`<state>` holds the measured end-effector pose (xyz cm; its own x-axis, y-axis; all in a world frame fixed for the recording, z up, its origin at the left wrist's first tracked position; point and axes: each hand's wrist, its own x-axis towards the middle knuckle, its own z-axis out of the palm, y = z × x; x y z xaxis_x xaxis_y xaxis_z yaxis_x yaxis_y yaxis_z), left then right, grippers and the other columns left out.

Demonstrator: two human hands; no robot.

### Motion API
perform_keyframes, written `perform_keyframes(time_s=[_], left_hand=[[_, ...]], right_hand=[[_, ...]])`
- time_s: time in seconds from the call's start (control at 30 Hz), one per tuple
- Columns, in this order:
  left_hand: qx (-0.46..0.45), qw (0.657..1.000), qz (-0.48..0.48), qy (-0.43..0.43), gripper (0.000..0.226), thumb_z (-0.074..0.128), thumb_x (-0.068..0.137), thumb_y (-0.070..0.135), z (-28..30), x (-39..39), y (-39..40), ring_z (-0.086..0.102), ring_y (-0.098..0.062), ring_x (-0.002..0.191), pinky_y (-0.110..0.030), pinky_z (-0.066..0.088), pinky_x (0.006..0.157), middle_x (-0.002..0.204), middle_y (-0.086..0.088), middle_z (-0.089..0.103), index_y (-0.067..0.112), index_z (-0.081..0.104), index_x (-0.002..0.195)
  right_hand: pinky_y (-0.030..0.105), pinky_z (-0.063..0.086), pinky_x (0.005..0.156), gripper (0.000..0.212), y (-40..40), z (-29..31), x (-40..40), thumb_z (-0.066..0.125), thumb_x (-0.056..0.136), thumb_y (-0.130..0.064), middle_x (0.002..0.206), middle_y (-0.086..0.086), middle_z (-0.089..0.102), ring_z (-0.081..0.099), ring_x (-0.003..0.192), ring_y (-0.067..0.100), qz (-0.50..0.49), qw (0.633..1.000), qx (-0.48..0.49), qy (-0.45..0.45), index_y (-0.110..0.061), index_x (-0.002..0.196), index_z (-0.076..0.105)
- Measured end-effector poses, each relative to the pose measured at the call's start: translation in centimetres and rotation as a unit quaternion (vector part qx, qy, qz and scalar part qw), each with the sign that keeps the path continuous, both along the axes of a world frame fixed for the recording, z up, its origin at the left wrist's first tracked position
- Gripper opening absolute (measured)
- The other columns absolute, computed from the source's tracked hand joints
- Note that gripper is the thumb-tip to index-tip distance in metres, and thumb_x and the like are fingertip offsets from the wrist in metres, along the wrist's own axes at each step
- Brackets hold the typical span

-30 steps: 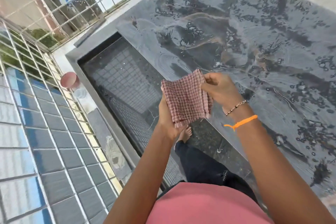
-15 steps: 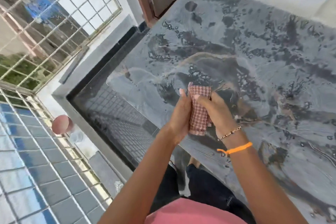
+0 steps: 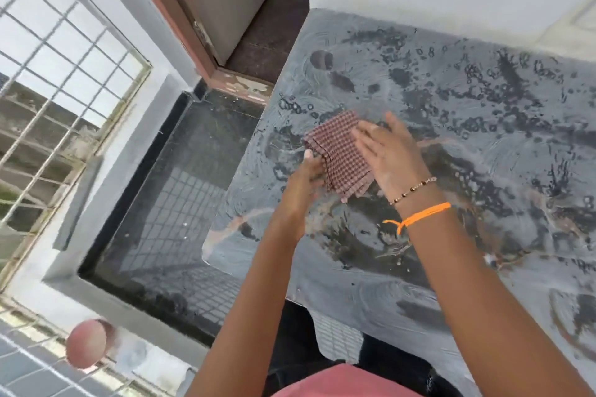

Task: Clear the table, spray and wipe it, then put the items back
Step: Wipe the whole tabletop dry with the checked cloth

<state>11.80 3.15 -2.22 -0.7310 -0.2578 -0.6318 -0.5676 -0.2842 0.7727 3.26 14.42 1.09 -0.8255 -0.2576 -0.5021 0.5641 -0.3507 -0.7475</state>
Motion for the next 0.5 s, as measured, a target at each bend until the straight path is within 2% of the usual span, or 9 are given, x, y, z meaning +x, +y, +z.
perform_keyframes(time_s=[0.03, 0.07, 0.1, 0.13, 0.2, 0.23, 0.27, 0.33, 0.5], left_hand=[[-0.034, 0.999, -0.017, -0.008, 0.044, 0.032, 0.099, 0.043, -0.4, -0.4, -1.4, 0.049, -0.016, 0.120, -0.029, 0.036, 0.096, 0.138, -0.003, 0.050, 0.017, 0.048, 0.130], [-0.075, 0.997, -0.036, 0.001, 0.041, 0.037, 0.098, 0.040, -0.7, -0.8, -2.8, 0.050, -0.010, 0.119, -0.024, 0.036, 0.094, 0.137, -0.001, 0.050, 0.018, 0.049, 0.130], [-0.123, 0.990, -0.061, 0.022, 0.035, 0.041, 0.098, 0.036, -1.0, -1.1, -4.2, 0.052, -0.002, 0.113, -0.016, 0.037, 0.089, 0.133, 0.001, 0.052, 0.018, 0.052, 0.126], [-0.170, 0.981, -0.086, 0.042, 0.028, 0.044, 0.097, 0.031, -1.3, -1.4, -5.4, 0.054, 0.004, 0.104, -0.011, 0.039, 0.085, 0.128, 0.002, 0.054, 0.020, 0.055, 0.121], [-0.259, 0.957, -0.121, 0.051, 0.027, 0.048, 0.096, 0.025, -1.9, -1.8, -7.7, 0.053, -0.002, 0.103, -0.013, 0.039, 0.087, 0.126, -0.002, 0.053, 0.020, 0.056, 0.122], [-0.299, 0.944, -0.135, 0.049, 0.029, 0.051, 0.095, 0.022, -2.2, -1.9, -8.9, 0.051, -0.009, 0.110, -0.018, 0.037, 0.095, 0.127, -0.004, 0.052, 0.018, 0.055, 0.123], [-0.332, 0.930, -0.147, 0.050, 0.032, 0.052, 0.094, 0.019, -2.5, -1.9, -9.7, 0.048, -0.016, 0.118, -0.026, 0.035, 0.103, 0.129, -0.005, 0.051, 0.016, 0.054, 0.125], [-0.364, 0.914, -0.168, 0.055, 0.038, 0.051, 0.092, 0.012, -2.8, -1.7, -11.1, 0.040, -0.023, 0.127, -0.036, 0.030, 0.109, 0.132, -0.006, 0.047, 0.014, 0.049, 0.130], [-0.317, 0.936, -0.136, 0.062, 0.058, 0.040, 0.086, -0.008, -2.9, -0.5, -12.3, 0.027, -0.021, 0.137, -0.032, 0.025, 0.111, 0.147, -0.004, 0.032, 0.013, 0.033, 0.140]], right_hand=[[0.026, 0.040, 0.100, 0.054, -1.5, -0.7, -0.4, 0.039, 0.095, 0.003, 0.127, 0.020, 0.051, 0.050, 0.120, 0.026, 0.031, 0.993, 0.083, 0.074, -0.006, 0.145, 0.022], [0.023, 0.036, 0.102, 0.050, -2.7, -1.7, -1.0, 0.041, 0.094, 0.003, 0.127, 0.017, 0.053, 0.048, 0.121, 0.023, 0.083, 0.961, 0.191, 0.184, -0.007, 0.142, 0.030], [0.026, 0.028, 0.108, 0.047, -3.5, -3.2, -1.3, 0.042, 0.094, 0.002, 0.129, 0.013, 0.054, 0.046, 0.124, 0.022, 0.151, 0.885, 0.322, 0.301, -0.009, 0.139, 0.039], [0.036, 0.014, 0.116, 0.045, -4.0, -4.8, -1.5, 0.042, 0.093, -0.001, 0.135, 0.009, 0.052, 0.041, 0.131, 0.024, 0.229, 0.780, 0.436, 0.387, -0.014, 0.137, 0.044], [0.048, -0.011, 0.114, 0.046, -4.2, -7.7, -1.4, 0.041, 0.096, -0.017, 0.151, 0.002, 0.034, 0.016, 0.145, 0.026, 0.352, 0.585, 0.561, 0.468, -0.023, 0.141, 0.038], [0.051, -0.014, 0.112, 0.049, -4.3, -8.7, -1.2, 0.039, 0.097, -0.028, 0.156, 0.000, 0.022, 0.006, 0.147, 0.028, 0.383, 0.524, 0.592, 0.477, -0.027, 0.145, 0.029], [0.054, -0.014, 0.111, 0.053, -4.2, -9.5, -1.0, 0.035, 0.097, -0.037, 0.158, -0.001, 0.013, 0.000, 0.147, 0.029, 0.397, 0.495, 0.613, 0.471, -0.031, 0.147, 0.019], [0.056, -0.009, 0.112, 0.055, -4.3, -10.3, -0.8, 0.026, 0.096, -0.049, 0.159, -0.001, 0.007, 0.000, 0.146, 0.031, 0.391, 0.484, 0.643, 0.447, -0.037, 0.146, 0.008], [0.058, 0.012, 0.113, 0.056, -7.2, -10.8, 2.8, 0.018, 0.095, -0.045, 0.157, 0.008, 0.017, 0.016, 0.143, 0.038, 0.366, 0.482, 0.672, 0.426, -0.029, 0.149, 0.015]])
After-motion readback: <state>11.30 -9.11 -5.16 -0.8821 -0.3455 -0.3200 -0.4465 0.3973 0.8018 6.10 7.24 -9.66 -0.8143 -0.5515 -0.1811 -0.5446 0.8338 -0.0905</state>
